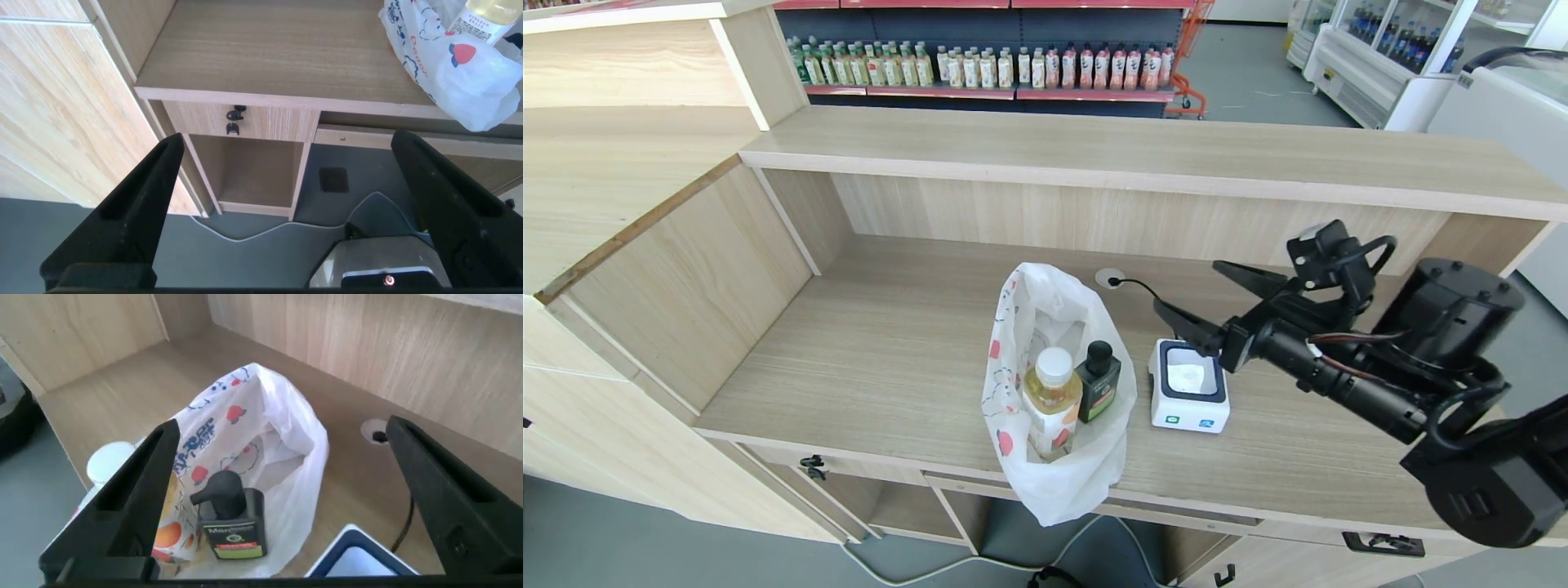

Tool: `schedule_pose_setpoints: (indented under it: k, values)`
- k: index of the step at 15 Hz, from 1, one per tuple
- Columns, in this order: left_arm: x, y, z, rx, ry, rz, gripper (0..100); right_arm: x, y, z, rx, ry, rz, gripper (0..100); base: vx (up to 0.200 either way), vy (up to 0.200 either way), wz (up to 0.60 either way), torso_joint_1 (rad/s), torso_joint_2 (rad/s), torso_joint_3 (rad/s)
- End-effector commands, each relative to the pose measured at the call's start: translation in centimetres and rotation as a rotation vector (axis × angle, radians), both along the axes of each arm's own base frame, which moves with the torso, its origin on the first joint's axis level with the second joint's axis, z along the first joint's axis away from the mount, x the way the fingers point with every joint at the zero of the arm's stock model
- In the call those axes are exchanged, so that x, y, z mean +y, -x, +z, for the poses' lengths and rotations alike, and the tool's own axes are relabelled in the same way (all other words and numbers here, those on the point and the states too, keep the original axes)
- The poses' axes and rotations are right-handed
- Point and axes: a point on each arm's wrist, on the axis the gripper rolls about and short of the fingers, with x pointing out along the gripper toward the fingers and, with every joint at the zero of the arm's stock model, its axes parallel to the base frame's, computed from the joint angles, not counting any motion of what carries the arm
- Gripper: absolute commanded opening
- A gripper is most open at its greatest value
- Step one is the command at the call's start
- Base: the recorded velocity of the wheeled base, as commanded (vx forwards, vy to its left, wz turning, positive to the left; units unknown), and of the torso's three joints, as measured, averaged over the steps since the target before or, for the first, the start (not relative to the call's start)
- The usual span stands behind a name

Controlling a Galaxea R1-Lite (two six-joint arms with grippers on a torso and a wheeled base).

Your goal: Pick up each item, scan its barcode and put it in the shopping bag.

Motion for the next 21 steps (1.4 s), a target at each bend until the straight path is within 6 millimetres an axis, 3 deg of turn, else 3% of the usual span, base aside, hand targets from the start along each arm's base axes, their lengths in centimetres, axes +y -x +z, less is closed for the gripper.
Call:
schedule_pose_setpoints:
  k: [1, 4, 5, 6, 8, 11, 13, 15, 21]
  values:
    - [0.0, 0.0, 0.0, 0.0, 0.0, 0.0, 100, -3.5, 3.6, 2.8, -0.031, -0.013, -0.147, 100, 0.0, 0.0, 0.0, 0.0, 0.0, 0.0]
    - [0.0, 0.0, 0.0, 0.0, 0.0, 0.0, 100, -7.0, 9.6, 3.9, 0.118, -0.008, -0.548, 100, 0.0, 0.0, 0.0, 0.0, 0.0, 0.0]
    - [0.0, 0.0, 0.0, 0.0, 0.0, 0.0, 100, -7.4, 10.5, 3.8, 0.14, -0.011, -0.583, 100, 0.0, 0.0, 0.0, 0.0, 0.0, 0.0]
    - [0.0, 0.0, 0.0, 0.0, 0.0, 0.0, 100, -9.1, 13.8, 2.6, 0.221, -0.016, -0.696, 100, 0.0, 0.0, 0.0, 0.0, 0.0, 0.0]
    - [0.0, 0.0, 0.0, 0.0, 0.0, 0.0, 100, -10.5, 16.8, 0.8, 0.251, -0.024, -0.771, 100, 0.0, 0.0, 0.0, 0.0, 0.0, 0.0]
    - [0.0, 0.0, 0.0, 0.0, 0.0, 0.0, 100, -11.5, 20.4, -0.9, 0.218, -0.048, -0.775, 100, 0.0, 0.0, 0.0, 0.0, 0.0, 0.0]
    - [0.0, 0.0, 0.0, 0.0, 0.0, 0.0, 100, -12.0, 23.1, -3.6, 0.225, -0.04, -0.705, 100, 0.0, 0.0, 0.0, 0.0, 0.0, 0.0]
    - [0.0, 0.0, 0.0, 0.0, 0.0, 0.0, 100, -12.5, 25.3, -5.2, 0.186, -0.063, -0.693, 100, 0.0, 0.0, 0.0, 0.0, 0.0, 0.0]
    - [0.0, 0.0, 0.0, 0.0, 0.0, 0.0, 100, -12.8, 29.1, -8.9, 0.198, -0.052, -0.653, 100, 0.0, 0.0, 0.0, 0.0, 0.0, 0.0]
